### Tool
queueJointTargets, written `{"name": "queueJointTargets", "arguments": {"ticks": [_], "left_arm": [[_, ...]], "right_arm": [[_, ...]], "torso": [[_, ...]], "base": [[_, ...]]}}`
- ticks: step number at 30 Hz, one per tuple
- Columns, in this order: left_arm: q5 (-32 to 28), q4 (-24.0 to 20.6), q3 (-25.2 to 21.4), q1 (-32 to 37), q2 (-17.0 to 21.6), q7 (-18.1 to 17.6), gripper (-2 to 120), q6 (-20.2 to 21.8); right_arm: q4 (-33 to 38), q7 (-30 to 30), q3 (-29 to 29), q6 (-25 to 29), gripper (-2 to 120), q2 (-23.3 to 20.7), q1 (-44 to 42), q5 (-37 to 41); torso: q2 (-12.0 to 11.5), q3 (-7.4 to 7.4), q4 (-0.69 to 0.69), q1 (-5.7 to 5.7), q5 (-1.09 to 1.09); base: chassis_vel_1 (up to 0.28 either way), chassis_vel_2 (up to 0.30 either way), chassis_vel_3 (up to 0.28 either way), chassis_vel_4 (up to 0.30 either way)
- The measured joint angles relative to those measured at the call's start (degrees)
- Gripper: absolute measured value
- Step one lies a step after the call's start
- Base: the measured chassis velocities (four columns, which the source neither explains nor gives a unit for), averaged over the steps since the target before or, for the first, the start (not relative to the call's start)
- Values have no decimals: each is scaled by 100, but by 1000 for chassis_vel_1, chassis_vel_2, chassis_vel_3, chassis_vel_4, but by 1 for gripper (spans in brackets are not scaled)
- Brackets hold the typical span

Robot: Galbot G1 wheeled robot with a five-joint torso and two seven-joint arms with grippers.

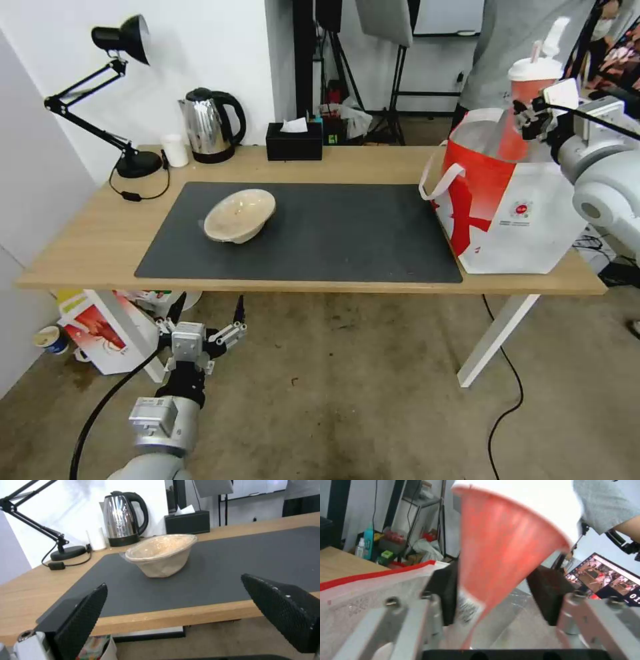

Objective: Pick up the trash from the table and place it into the takeout bag.

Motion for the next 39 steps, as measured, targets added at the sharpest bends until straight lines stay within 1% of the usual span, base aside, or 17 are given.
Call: {"name": "queueJointTargets", "arguments": {"ticks": [2,3,5,6,7,10,11,13,39], "left_arm": [[0,0,1,0,0,0,100,0],[0,0,1,0,0,0,100,0],[0,0,1,0,0,0,100,0],[0,0,1,0,0,0,100,0],[0,0,1,0,0,0,100,0],[0,0,1,0,0,0,100,0],[0,0,1,0,0,0,100,0],[0,0,1,0,0,0,100,0],[0,0,0,0,0,0,100,0]], "right_arm": [[84,68,2,-94,62,-8,-31,102],[84,68,2,-94,62,-8,-31,102],[183,135,16,-192,72,-10,-46,230],[215,158,20,-217,76,-10,-46,260],[215,158,20,-217,76,-10,-46,260],[274,197,23,-261,90,-11,-43,289],[274,197,23,-261,90,-11,-43,289],[299,218,23,-268,100,-9,-34,289],[500,396,38,-315,100,-70,-45,346]], "torso": [[0,0,0,0,0],[0,0,0,0,0],[0,0,0,0,1],[0,0,0,0,0],[0,0,0,0,0],[0,0,0,0,0],[0,0,0,0,0],[0,0,0,0,0],[0,0,0,0,1]], "base": [[0,0,0,0],[0,0,0,0],[0,0,0,0],[0,0,0,0],[0,0,0,0],[0,0,0,0],[0,0,0,0],[0,0,0,0],[0,0,0,0]]}}
